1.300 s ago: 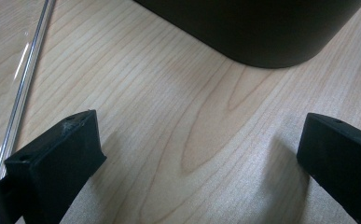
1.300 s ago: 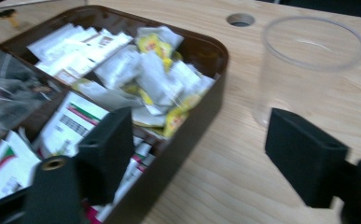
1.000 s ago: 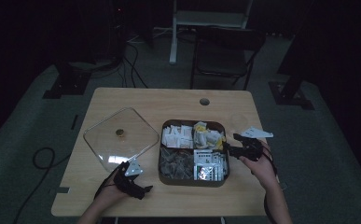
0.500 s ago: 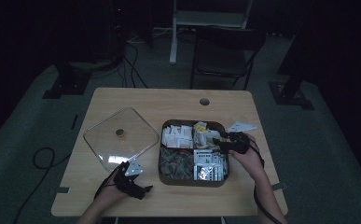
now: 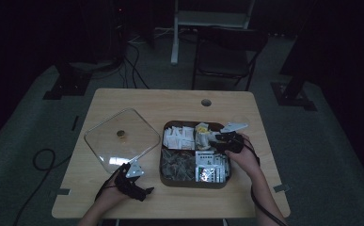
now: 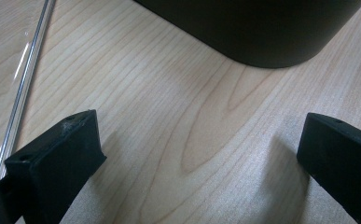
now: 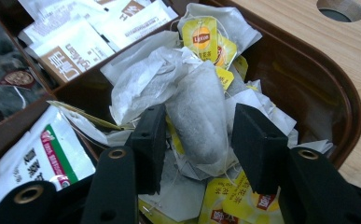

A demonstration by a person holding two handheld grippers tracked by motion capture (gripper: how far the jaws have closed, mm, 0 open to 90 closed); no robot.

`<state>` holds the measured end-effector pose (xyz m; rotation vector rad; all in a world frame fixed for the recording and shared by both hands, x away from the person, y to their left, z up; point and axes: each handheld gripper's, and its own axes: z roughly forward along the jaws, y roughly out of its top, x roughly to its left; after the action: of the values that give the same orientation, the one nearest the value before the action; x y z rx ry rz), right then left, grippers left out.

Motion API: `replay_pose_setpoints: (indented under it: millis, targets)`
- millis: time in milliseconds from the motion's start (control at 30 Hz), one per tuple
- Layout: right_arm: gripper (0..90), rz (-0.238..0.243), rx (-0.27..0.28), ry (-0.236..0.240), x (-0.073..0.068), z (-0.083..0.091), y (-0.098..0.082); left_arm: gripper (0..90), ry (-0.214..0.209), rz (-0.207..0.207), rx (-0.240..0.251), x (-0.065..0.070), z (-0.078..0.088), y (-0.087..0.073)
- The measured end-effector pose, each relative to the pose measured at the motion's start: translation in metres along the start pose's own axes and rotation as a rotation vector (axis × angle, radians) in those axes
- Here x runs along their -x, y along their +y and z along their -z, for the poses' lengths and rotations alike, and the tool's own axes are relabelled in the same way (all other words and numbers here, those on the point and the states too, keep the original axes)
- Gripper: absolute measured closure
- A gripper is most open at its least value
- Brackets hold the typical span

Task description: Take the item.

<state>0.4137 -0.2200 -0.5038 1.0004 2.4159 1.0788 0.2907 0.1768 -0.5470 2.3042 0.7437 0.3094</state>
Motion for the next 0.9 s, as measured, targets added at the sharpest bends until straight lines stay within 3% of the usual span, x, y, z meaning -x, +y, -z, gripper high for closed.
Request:
replay_pose_setpoints:
  millis: [133, 233, 267, 367, 600, 733, 900]
  targets:
    - [59.9, -0.004, -0.008, -0.013, 0.001, -0.001, 0.0, 0.3, 0.0, 0.001, 0.001, 0.0, 0.0, 0.0]
    - [69.6, -0.021, -0.006, -0.019, 0.003, -0.002, -0.001, 0.3, 0.0, 0.0, 0.0, 0.0, 0.0, 0.0]
    - [78.2, -0.037, -0.005, -0.009, 0.003, -0.001, -0.002, 0.3, 0.0, 0.001, 0.0, 0.0, 0.0, 0.0]
    - [82.9, -0.064, 0.001, 0.006, 0.004, 0.001, -0.002, 0.3, 0.0, 0.0, 0.0, 0.0, 0.0, 0.0]
    - [84.1, -0.078, 0.009, 0.01, 0.003, 0.009, 0.0, 0.3, 0.0, 0.0, 0.0, 0.0, 0.0, 0.0]
    - [84.2, -0.1, 0.046, 0.039, 0.002, 0.017, 0.004, 0.3, 0.0, 0.0, 0.0, 0.0, 0.0, 0.0]
    - [84.2, -0.106, 0.082, 0.04, 0.001, 0.028, 0.012, 0.3, 0.0, 0.0, 0.0, 0.0, 0.0, 0.0]
